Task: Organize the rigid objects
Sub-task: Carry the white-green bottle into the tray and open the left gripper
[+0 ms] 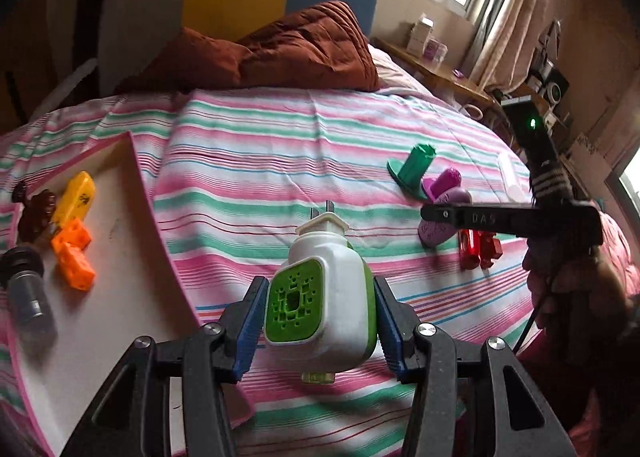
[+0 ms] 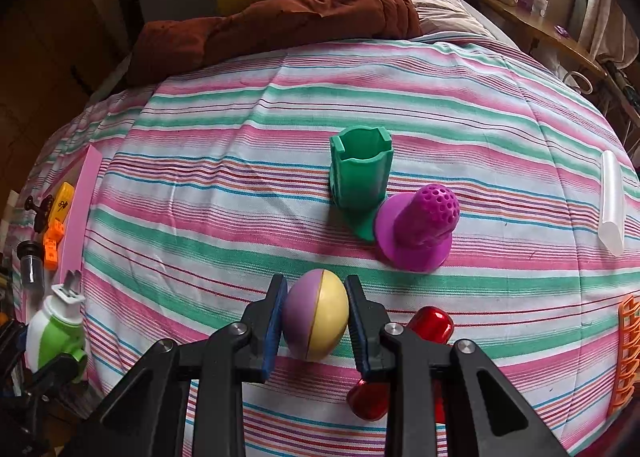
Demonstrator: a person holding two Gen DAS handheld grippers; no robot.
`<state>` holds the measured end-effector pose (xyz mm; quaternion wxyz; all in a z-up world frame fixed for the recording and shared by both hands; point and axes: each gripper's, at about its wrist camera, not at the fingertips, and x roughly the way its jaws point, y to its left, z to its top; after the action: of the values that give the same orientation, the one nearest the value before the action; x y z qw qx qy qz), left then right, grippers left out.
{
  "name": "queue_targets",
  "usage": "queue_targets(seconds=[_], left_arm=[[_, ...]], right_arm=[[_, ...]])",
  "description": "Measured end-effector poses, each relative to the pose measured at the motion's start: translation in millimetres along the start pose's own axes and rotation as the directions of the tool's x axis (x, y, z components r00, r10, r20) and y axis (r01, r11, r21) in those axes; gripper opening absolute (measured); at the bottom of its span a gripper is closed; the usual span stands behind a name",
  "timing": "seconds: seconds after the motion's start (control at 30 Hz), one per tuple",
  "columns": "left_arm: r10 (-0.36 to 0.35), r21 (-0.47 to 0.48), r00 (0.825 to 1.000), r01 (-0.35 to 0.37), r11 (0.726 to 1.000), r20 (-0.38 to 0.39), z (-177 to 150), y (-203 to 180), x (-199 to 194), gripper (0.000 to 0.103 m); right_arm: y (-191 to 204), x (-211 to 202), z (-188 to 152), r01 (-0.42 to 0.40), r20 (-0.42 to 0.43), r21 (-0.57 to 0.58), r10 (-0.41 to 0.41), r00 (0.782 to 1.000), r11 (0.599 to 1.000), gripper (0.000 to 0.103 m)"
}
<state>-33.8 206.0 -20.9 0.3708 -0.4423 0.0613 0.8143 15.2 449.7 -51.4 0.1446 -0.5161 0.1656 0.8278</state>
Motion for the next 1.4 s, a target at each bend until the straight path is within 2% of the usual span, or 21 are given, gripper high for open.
queue_targets(seconds=[0.17, 0.4, 0.7, 0.87, 1.0, 1.17, 1.4], left_arm=[[0.015, -0.044, 1.0, -0.014, 0.999, 0.021, -1.3, 14.3, -13.5, 0.052], [0.028, -0.169, 0.999, -0.02, 0.985, 0.045, -2.6, 56.1, -32.0, 0.052], [0.093, -0.384, 0.993, -0.06, 0.921, 0.067, 6.5, 136.1, -41.7, 0.052], [0.144, -0.388, 0.987, -0.103, 0.916, 0.078, 16.7, 147.3, -34.3, 0.052], [0.135, -0.435, 0.987, -0.086, 0.896, 0.082, 30.9, 160.4, -19.4, 0.052], [0.167, -0.473, 0.984, -0.121, 0.873, 0.057, 53.4, 178.0, 7.6, 0.052], [0.189, -0.445, 0.982, -0.172, 0.879, -0.007, 65.5, 181.6, 42.9, 0.052]], right_arm=[[4.2, 3.8, -2.2, 0.019, -0.012, -0.025, -0.02, 1.0, 1.0, 0.028], [8.8, 4.3, -3.8, 0.043, -0.001, -0.052, -0.043, 0.999, 0.998, 0.028], [11.9, 4.1, -4.7, 0.055, 0.004, -0.074, -0.055, 0.998, 0.996, 0.028], [11.3, 3.5, -4.9, 0.053, 0.008, -0.077, -0.052, 0.999, 0.996, 0.028], [13.0, 3.7, -4.9, 0.057, 0.008, -0.084, -0.056, 0.998, 0.995, 0.028], [13.7, 3.9, -4.8, 0.058, 0.009, -0.084, -0.058, 0.998, 0.995, 0.028], [14.6, 3.8, -4.7, 0.059, 0.01, -0.082, -0.058, 0.998, 0.995, 0.028]])
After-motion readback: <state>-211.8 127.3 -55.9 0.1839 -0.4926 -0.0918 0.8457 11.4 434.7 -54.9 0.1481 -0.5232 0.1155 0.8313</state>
